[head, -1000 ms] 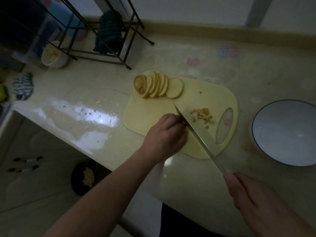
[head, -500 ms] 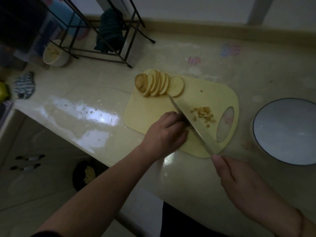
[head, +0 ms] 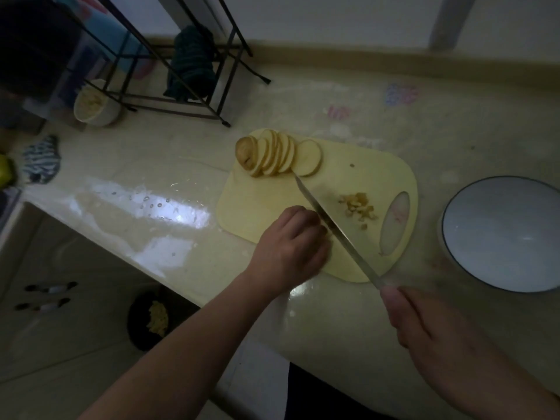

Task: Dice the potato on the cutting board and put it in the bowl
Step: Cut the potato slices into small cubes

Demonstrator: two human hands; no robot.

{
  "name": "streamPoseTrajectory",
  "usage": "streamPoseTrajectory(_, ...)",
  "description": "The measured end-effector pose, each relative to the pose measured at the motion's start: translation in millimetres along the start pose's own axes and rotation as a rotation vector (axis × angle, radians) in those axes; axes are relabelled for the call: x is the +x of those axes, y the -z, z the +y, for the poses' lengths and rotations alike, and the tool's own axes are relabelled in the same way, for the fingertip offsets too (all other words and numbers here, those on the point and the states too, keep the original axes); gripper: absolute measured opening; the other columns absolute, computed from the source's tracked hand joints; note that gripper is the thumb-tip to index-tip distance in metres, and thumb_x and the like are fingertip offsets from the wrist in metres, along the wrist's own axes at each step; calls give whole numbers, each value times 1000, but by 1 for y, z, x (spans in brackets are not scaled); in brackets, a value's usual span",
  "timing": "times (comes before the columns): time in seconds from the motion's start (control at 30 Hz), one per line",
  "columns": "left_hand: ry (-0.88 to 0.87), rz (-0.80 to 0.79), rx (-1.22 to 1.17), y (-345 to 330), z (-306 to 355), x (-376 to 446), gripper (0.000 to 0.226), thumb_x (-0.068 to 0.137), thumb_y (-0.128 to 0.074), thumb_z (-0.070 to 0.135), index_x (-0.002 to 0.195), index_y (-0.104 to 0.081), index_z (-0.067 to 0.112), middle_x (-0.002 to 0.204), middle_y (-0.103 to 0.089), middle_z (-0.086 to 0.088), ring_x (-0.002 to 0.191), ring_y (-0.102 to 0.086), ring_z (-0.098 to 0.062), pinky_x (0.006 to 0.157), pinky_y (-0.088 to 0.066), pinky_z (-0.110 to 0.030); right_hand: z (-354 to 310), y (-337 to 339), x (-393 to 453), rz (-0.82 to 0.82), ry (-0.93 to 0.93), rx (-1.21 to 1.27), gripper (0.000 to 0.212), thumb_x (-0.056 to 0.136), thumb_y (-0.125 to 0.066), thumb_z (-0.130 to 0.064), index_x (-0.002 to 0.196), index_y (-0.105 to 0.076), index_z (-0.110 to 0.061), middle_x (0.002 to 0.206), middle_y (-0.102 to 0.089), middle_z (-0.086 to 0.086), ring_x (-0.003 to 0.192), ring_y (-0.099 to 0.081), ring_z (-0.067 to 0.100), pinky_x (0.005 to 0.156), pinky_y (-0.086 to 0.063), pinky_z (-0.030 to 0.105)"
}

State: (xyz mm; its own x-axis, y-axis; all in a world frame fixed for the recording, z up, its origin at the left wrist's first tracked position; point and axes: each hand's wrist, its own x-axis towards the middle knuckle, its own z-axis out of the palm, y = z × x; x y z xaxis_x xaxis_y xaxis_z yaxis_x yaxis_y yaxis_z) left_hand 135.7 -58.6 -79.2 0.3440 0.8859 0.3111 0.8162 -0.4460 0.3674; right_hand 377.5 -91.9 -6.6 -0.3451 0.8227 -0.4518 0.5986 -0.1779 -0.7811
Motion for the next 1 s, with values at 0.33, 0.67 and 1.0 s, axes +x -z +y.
streamPoseTrajectory(0.33, 7, -14, 8, 1, -3, 2, 11, 87, -71, 9, 88, -73, -2, 95, -66, -18, 92, -62, -36, 82, -52, -38, 5, -8, -3, -5, 14, -65, 66, 75, -15, -76, 60, -46, -20, 73, -62, -11, 62, -57, 6, 60, -41, 25)
streamPoseTrajectory(0.67, -8, -11, -15, 0, -6, 1, 13, 88, -71, 8, 94, -74, -3, 98, -68, -17, 95, -64, -35, 86, -52, -37, 13, -13, -13, 59, -82, -65, 93, 55, 3, -97, 66, -54, -24, 74, -64, -10, 75, -57, 7, 65, -41, 22)
streamPoseTrajectory(1.0, -3, 15, -28, -1, -7, 2, 11, 87, -74, 8, 92, -74, -2, 96, -68, -15, 91, -63, -33, 85, -52, -35, 8, -6, 19, -25, -50, 59, 66, 87, -17, -71, 60, -48, -19, 55, -55, -10, 51, -51, 8, 53, -36, 30)
